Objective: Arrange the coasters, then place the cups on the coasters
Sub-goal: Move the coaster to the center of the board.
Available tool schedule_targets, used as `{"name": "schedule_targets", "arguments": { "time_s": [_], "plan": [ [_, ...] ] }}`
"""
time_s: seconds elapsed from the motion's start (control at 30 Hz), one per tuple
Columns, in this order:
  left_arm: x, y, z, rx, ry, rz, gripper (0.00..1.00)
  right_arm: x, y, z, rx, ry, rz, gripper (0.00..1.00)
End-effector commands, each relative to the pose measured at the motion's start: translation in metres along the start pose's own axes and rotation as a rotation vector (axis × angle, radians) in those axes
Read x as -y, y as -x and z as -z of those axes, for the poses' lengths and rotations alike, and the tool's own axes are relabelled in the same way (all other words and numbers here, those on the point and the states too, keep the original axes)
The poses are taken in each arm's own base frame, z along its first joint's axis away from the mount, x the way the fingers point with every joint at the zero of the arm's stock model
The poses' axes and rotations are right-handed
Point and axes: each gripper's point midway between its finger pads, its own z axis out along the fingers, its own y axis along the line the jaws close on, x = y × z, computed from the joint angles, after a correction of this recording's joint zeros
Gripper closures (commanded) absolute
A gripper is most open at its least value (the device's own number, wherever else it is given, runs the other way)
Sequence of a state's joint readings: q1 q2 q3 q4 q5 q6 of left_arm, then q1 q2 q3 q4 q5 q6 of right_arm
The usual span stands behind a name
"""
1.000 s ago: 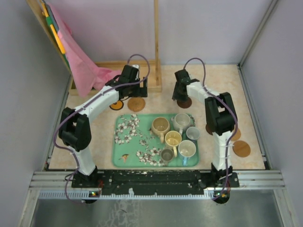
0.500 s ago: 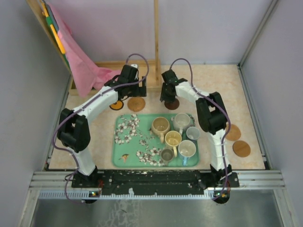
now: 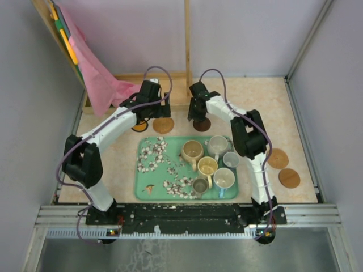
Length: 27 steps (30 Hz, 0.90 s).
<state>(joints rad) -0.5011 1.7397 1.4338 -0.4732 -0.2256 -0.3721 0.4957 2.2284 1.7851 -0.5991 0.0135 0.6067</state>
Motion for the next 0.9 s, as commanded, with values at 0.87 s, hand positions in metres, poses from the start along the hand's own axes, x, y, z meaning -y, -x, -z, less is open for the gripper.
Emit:
{"name": "schedule_targets", "arguments": {
  "time_s": [0.87],
  "plan": [
    [-0.034, 0.014, 0.016, 0.058, 0.026, 0.107, 0.00, -0.060, 0.016, 0.004, 0.019, 0.103, 0.044, 0.63]
  ]
}}
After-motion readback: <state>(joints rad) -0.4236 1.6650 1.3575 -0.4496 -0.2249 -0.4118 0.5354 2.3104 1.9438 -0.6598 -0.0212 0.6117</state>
